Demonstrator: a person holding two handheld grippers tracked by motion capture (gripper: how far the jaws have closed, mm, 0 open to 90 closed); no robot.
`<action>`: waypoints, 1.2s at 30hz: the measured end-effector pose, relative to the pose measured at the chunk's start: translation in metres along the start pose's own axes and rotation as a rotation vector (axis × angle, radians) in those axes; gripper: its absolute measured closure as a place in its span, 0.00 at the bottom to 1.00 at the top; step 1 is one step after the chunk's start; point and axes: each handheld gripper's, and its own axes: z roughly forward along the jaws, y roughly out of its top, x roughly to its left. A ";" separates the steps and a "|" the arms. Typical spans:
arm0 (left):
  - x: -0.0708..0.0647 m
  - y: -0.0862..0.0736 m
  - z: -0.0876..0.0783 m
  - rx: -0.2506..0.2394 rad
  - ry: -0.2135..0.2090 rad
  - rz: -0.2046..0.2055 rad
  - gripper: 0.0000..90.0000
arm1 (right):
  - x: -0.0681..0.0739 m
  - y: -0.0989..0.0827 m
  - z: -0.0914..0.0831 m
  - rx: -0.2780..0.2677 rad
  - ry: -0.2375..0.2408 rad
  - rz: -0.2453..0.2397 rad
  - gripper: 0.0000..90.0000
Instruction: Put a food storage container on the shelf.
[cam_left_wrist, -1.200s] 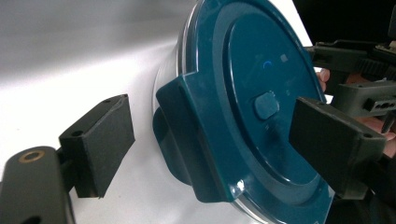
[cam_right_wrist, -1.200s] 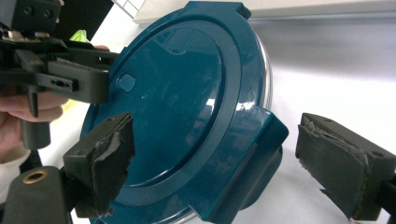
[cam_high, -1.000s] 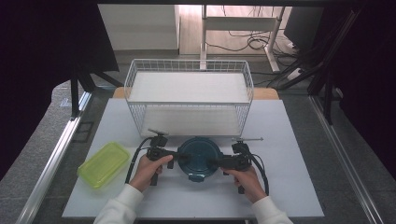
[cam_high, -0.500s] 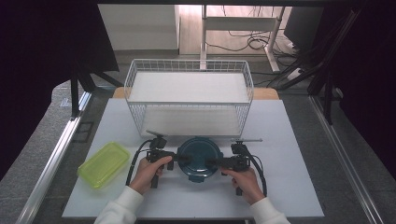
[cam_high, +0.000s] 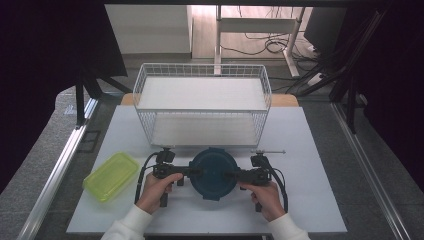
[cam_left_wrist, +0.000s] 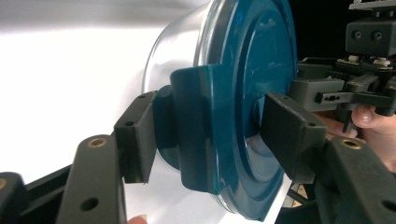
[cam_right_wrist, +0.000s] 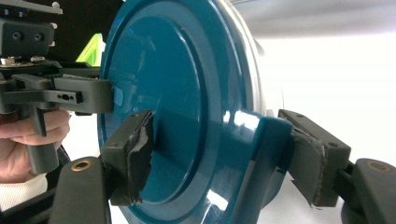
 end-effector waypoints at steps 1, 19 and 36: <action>-0.001 0.000 -0.001 -0.001 0.000 0.001 0.45 | 0.000 0.000 -0.001 -0.004 0.000 -0.003 0.33; -0.018 0.003 -0.009 -0.044 0.006 0.082 0.46 | 0.012 0.007 -0.016 -0.063 -0.011 -0.079 0.35; -0.036 0.018 -0.032 -0.117 -0.001 0.112 0.46 | 0.037 0.034 -0.033 -0.098 -0.003 -0.161 0.37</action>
